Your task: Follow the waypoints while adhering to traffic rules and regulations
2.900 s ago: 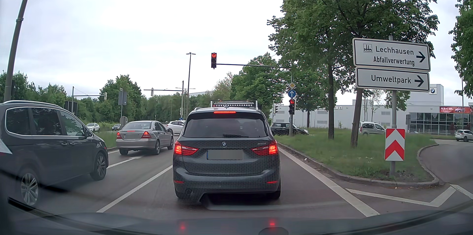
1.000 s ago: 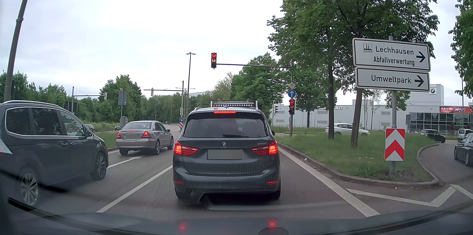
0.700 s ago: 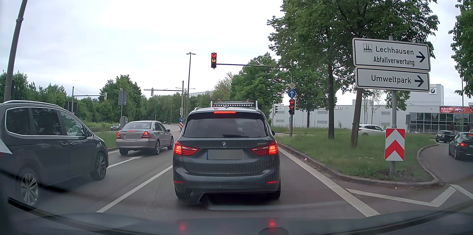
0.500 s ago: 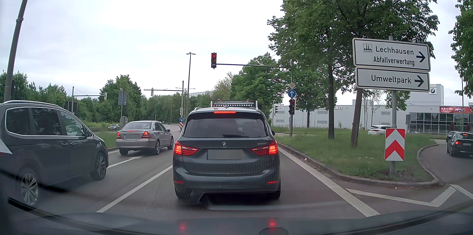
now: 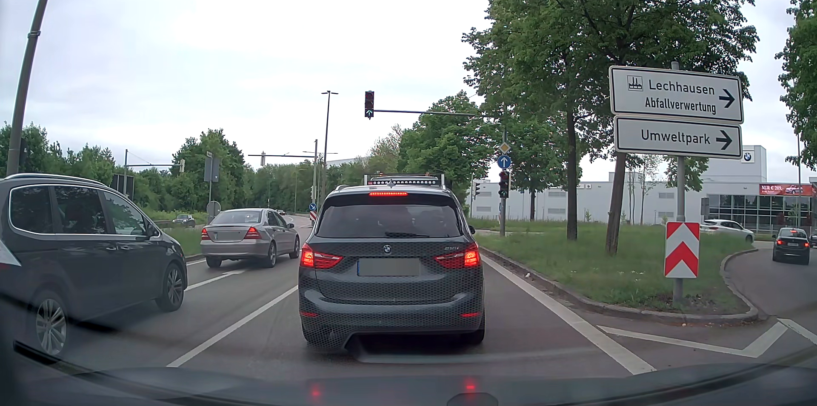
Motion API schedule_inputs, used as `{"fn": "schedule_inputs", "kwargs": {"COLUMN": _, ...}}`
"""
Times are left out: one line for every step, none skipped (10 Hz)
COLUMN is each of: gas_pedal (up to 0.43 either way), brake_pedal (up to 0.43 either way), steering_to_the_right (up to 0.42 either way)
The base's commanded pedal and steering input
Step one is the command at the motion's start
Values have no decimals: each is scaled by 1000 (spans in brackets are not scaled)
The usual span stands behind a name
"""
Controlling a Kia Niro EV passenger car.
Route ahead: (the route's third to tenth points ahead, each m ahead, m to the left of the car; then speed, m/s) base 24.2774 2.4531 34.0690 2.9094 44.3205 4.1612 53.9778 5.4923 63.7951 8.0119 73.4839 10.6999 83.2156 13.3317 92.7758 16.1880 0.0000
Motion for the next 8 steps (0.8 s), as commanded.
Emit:
{"fn": "schedule_inputs", "kwargs": {"gas_pedal": 0, "brake_pedal": 238, "steering_to_the_right": -11}}
{"fn": "schedule_inputs", "kwargs": {"gas_pedal": 0, "brake_pedal": 238, "steering_to_the_right": -11}}
{"fn": "schedule_inputs", "kwargs": {"gas_pedal": 0, "brake_pedal": 238, "steering_to_the_right": -11}}
{"fn": "schedule_inputs", "kwargs": {"gas_pedal": 0, "brake_pedal": 238, "steering_to_the_right": -11}}
{"fn": "schedule_inputs", "kwargs": {"gas_pedal": 0, "brake_pedal": 238, "steering_to_the_right": -11}}
{"fn": "schedule_inputs", "kwargs": {"gas_pedal": 0, "brake_pedal": 238, "steering_to_the_right": -11}}
{"fn": "schedule_inputs", "kwargs": {"gas_pedal": 0, "brake_pedal": 238, "steering_to_the_right": -11}}
{"fn": "schedule_inputs", "kwargs": {"gas_pedal": 0, "brake_pedal": 238, "steering_to_the_right": -11}}
